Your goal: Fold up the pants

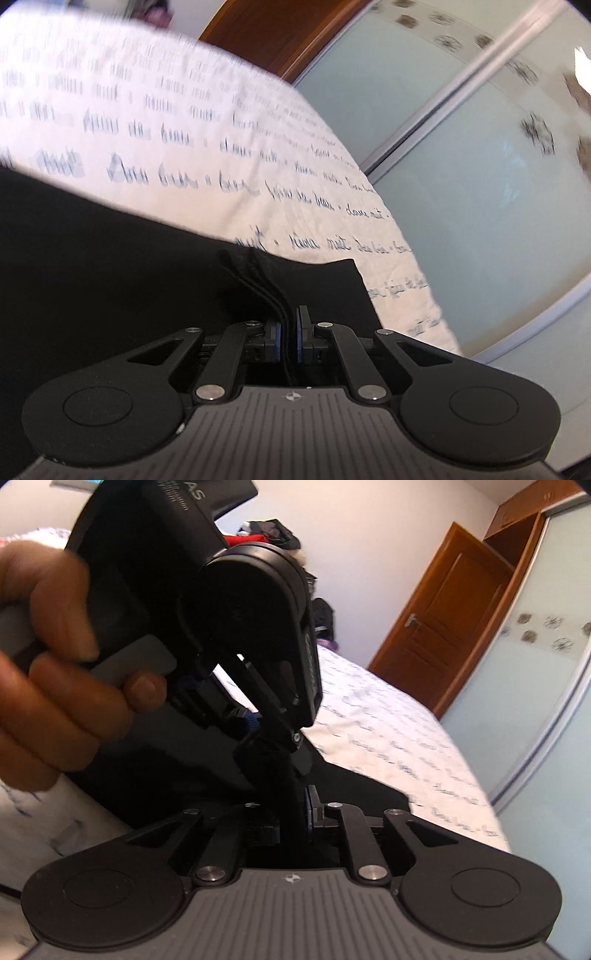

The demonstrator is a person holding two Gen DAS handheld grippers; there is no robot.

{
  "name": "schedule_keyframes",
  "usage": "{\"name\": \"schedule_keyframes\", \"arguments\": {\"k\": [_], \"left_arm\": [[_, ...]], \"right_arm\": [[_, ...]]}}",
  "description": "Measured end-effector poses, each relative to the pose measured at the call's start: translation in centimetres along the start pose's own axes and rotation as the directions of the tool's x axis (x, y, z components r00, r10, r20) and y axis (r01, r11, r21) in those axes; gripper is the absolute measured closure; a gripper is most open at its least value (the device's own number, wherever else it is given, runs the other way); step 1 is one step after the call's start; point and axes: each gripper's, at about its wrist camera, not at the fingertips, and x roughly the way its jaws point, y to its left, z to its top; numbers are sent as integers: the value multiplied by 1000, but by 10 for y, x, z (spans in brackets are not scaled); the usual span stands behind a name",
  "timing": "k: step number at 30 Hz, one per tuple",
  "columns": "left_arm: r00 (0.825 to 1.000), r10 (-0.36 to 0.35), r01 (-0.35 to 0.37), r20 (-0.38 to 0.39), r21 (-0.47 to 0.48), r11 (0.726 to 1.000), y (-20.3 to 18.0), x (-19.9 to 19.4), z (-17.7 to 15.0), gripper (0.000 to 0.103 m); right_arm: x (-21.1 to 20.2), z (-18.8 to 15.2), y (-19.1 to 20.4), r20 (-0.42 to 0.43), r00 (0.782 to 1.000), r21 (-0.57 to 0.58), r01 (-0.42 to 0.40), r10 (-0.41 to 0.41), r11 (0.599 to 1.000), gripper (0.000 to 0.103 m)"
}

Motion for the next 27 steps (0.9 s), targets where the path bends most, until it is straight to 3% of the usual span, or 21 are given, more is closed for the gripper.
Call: {"name": "schedule_keyframes", "arguments": {"k": [5,10,21,27], "left_arm": [[993,103,-112,64,157,981,0,-26,-1,93],[985,147,-164,92,214,963,19,-43,5,92],[962,239,-262,133,204,943,68,-72,9,92],[951,276,-297,138,165,941,90,-78,14,92]], "right_arm": [[-5,11,13,31,996,40,-89,88,995,92],[-5,23,25,62,982,109,-184,178,977,92],[13,39,55,77,951,79,-307,301,949,92],[22,41,41,75,936,53,-349,344,936,92]]}}
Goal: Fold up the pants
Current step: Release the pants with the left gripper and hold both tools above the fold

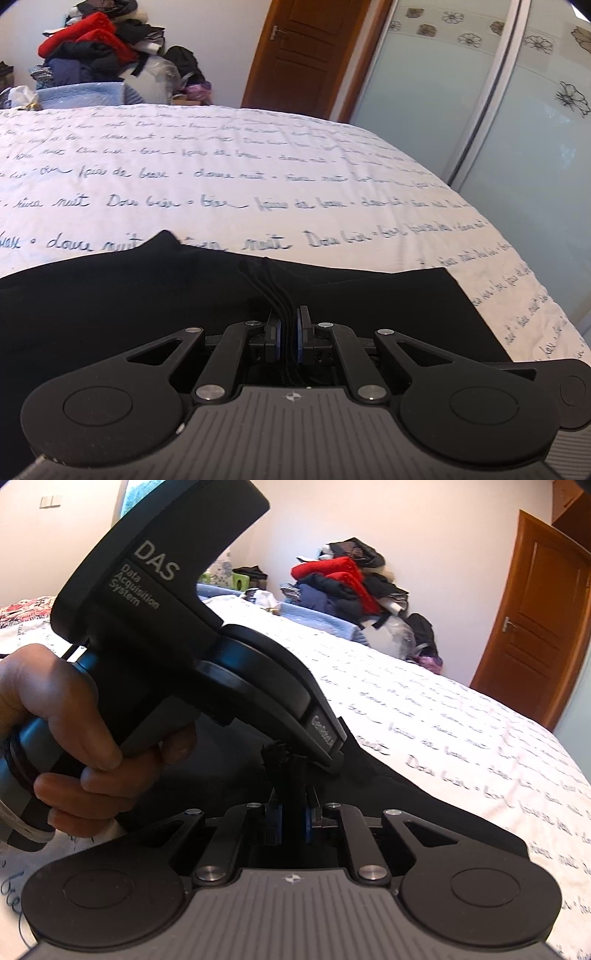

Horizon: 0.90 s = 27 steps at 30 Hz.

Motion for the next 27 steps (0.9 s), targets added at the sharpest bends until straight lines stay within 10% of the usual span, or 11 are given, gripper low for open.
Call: {"name": "schedule_keyframes", "arguments": {"k": [12,17,22,27], "left_arm": [[999,44,-43,-22,3,999,10,5,-8,88],[997,70,-70,-21,15,997,12,3,-9,78],[993,117,-117,12,-18,993,21,-6,-9,61],[987,160,-160,-2,-18,987,25,-10,-6,61]], "right_arm": [[-18,-7,13,-39,999,-2,-28,28,1000,89],[-41,-8,11,-42,994,-1,-105,105,995,45],[-86,-14,-20,38,977,107,-212,209,971,46],[-77,-23,-57,-29,998,230,-51,60,972,45]]}}
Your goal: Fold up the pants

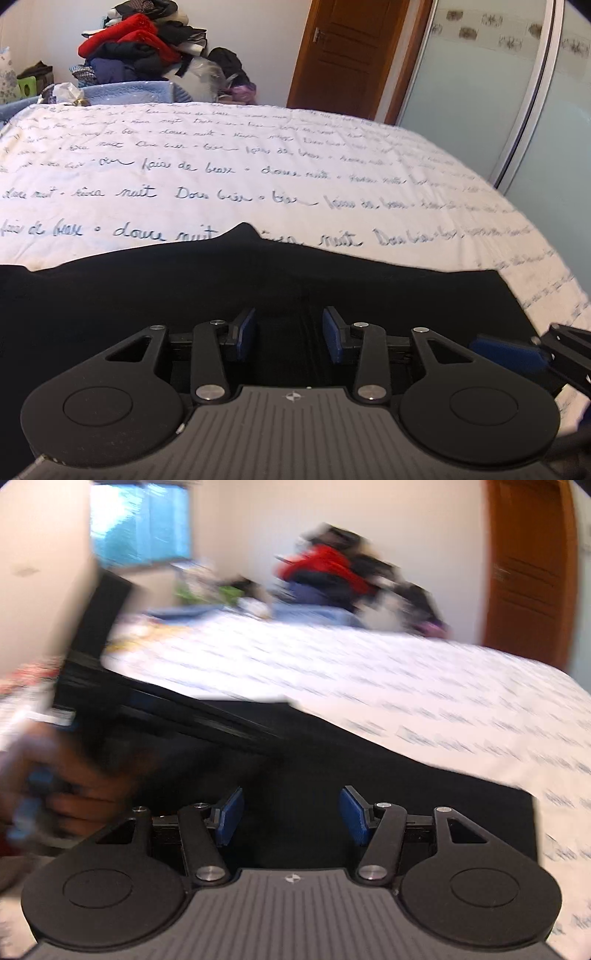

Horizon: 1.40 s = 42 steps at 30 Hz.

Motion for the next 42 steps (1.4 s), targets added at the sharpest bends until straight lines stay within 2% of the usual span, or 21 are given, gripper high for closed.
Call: {"name": "schedule_keyframes", "arguments": {"k": [4,6,9,13,17,27,34,39,42], "left_arm": [[998,65,-66,14,79,995,-9,-4,-8,55],[996,87,-89,24,98,991,-12,-6,-11,52],[995,92,-94,24,92,991,-14,-8,-11,49],[994,101,-103,27,78,992,-14,-11,-13,42],[993,112,-114,32,86,990,-15,-12,-15,40],[991,128,-132,46,95,987,-16,-18,-22,35],[985,155,-163,72,126,979,-21,-23,-29,29],[976,191,-205,107,140,969,-19,-30,-29,29],[965,235,-246,116,94,965,-6,-34,-24,29]], "right_arm": [[5,-16,-2,-74,997,-22,13,-15,1000,46],[-2,-17,0,-55,998,-35,28,-29,999,46],[-8,-8,-1,-11,1000,7,30,-30,1000,46],[39,19,-1,-5,998,30,55,-55,998,46],[54,18,-2,-43,995,41,87,-85,995,46],[52,13,-4,-49,994,59,103,-100,993,46],[52,8,4,-54,991,17,126,-124,992,46],[41,9,8,-3,991,6,133,-133,991,45],[30,11,19,33,996,-48,86,-85,995,46]]}}
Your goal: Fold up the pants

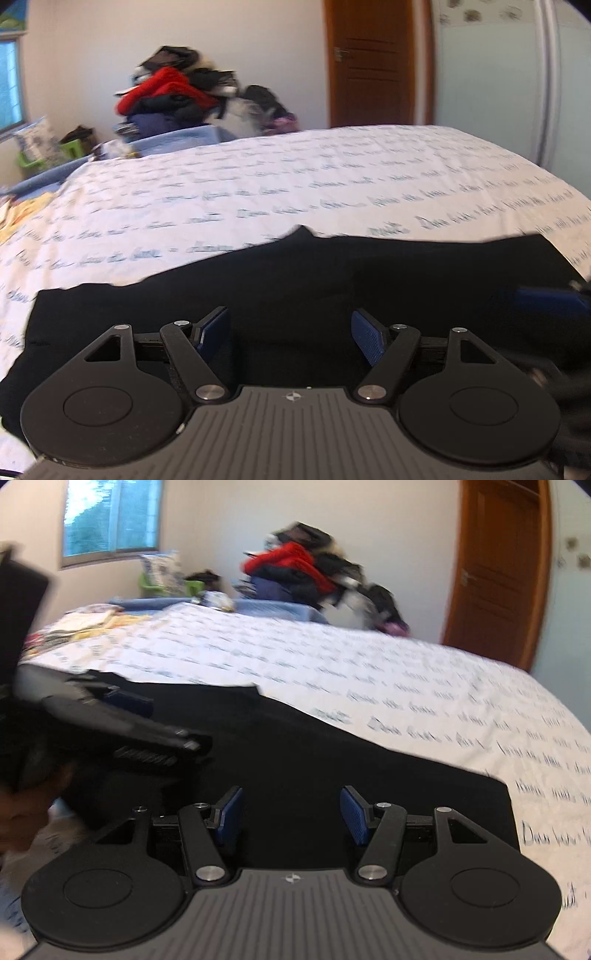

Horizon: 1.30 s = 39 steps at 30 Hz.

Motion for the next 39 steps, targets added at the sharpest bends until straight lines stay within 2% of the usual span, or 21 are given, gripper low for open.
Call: {"name": "schedule_keyframes", "arguments": {"k": [3,7,9,11,13,15,20,23,27,28,30,32,34,39], "left_arm": [[1000,8,-8,-9,-54,999,15,0,4,29],[1000,28,-29,-8,-49,998,18,-3,5,29],[999,29,-30,-15,-53,998,19,-5,5,29],[999,28,-29,-23,-60,998,20,-5,3,29],[999,32,-34,-33,-64,997,22,-4,0,29],[999,32,-34,-37,-62,997,23,-5,-3,29],[998,45,-47,-34,-57,997,26,-8,-7,29],[998,62,-63,-31,-55,996,29,-10,-9,29],[996,76,-79,-37,-71,994,36,-11,-11,28],[996,79,-82,-38,-75,994,38,-12,-11,28],[996,83,-85,-38,-77,993,41,-13,-13,28],[995,88,-91,-44,-74,993,43,-13,-15,27],[994,91,-95,-54,-73,993,45,-12,-17,27],[994,90,-94,-54,-73,993,47,-16,-21,27]], "right_arm": [[-7,2,14,13,997,-56,-75,76,996,46],[-1,2,36,-1,993,-147,-119,120,982,52],[5,1,47,-25,994,-201,-109,106,973,63],[11,-1,56,-43,996,-253,-91,83,963,80],[15,-4,63,-41,996,-289,-89,81,953,91],[14,-5,67,-33,997,-308,-72,65,949,96],[17,-5,67,-67,994,-308,-98,81,946,96],[9,3,64,-52,993,-274,-119,109,954,95],[-1,22,45,16,981,-109,-190,193,976,95],[1,25,39,22,981,-67,-191,193,979,95],[10,26,34,6,990,-24,-141,141,990,95],[25,23,32,-56,995,-23,-82,80,996,95],[35,15,32,-116,990,-22,-78,75,997,95],[31,17,39,-72,996,-24,-52,50,998,93]]}}
